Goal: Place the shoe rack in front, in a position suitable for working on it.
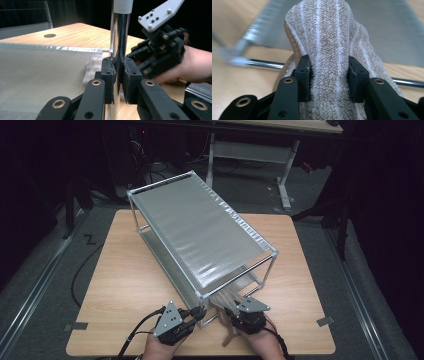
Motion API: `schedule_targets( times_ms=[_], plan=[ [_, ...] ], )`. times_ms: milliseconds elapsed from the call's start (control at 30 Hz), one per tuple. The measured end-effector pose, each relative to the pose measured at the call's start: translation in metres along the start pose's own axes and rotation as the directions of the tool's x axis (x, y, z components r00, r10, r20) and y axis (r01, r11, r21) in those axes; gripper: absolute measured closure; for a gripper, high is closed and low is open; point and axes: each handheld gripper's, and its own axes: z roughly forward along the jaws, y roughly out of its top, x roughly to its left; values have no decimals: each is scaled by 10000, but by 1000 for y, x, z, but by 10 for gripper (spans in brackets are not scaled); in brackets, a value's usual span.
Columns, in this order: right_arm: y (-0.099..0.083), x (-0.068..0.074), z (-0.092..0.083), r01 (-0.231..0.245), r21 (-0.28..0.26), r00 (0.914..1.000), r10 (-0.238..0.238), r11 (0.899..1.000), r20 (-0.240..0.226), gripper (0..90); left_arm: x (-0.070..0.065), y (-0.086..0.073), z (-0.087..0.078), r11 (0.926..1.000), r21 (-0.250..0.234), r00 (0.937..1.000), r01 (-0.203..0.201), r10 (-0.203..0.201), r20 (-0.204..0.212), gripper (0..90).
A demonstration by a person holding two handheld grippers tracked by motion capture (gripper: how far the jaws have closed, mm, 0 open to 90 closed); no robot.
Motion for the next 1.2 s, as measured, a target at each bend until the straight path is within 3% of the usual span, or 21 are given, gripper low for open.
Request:
schedule_targets(
  times_ms=[133, 367, 500, 767, 900, 1200],
  plan=[
    [-4, -23, -3, -457, 52, 9964, 452, 9989, 720, 606, 0, 0, -1, 10000, 35, 10000, -23, 23, 5, 803],
    [-14, -61, -8, -1307, -19, 9733, 1286, 9914, 1900, 602, 0, -1, -4, 10000, 54, 10000, -44, 45, -15, 803],
    [-16, -72, -10, -1498, -18, 9653, 1466, 9887, 2161, 598, 0, -1, -5, 10000, 71, 10000, -47, 47, -59, 803],
    [-14, -69, -7, -1475, 38, 9700, 1439, 9891, 1958, 611, 1, -1, -5, 10000, 71, 10000, 49, -50, 52, 803],
    [-12, -63, -6, -1229, 85, 9755, 1193, 9924, 1846, 614, 0, -2, -6, 10000, 66, 10000, 41, -42, 29, 803],
    [-5, -34, -1, -645, 205, 9936, 623, 9977, 942, 614, 2, -1, -7, 10000, 88, 10000, -19, 19, -8, 803]
  ],
)
